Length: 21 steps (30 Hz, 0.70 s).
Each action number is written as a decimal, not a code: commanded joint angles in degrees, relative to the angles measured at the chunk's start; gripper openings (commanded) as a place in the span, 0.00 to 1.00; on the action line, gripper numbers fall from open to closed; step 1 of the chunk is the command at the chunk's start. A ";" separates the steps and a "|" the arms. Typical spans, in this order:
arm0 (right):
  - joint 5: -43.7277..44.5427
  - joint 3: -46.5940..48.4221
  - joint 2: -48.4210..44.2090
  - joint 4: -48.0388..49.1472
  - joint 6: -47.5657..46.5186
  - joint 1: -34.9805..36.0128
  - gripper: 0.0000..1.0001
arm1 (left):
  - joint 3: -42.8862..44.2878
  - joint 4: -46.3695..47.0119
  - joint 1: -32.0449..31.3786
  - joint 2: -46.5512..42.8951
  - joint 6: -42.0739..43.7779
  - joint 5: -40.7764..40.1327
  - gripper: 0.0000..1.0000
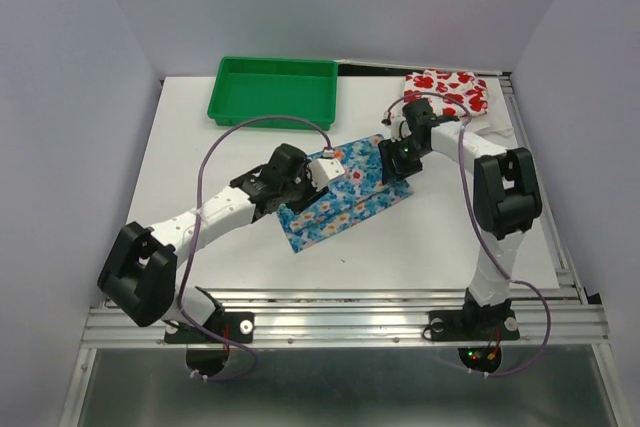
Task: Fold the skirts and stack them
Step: Fold the skirt
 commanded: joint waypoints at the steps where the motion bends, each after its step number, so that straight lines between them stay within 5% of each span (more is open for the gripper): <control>1: -5.57 -0.72 -10.78 4.04 4.89 -0.28 0.62 | 1.80 6.31 -2.52 -1.00 -5.42 -4.81 0.52; 5: -6.98 -8.10 -20.92 8.01 13.94 -0.89 0.73 | 5.93 8.86 -5.59 2.60 -10.18 -6.76 0.52; 9: -12.61 -14.87 -24.63 11.08 20.36 -3.44 0.70 | 10.50 10.89 -6.21 9.09 -16.59 -6.50 0.42; 17: -20.08 -31.90 -24.98 28.56 38.36 -9.16 0.20 | 18.32 13.62 -7.88 17.81 -21.45 -5.27 0.34; 21: -21.41 -36.67 -24.28 42.52 42.52 -9.16 0.15 | 22.18 11.52 -10.16 23.42 -18.38 -5.88 0.46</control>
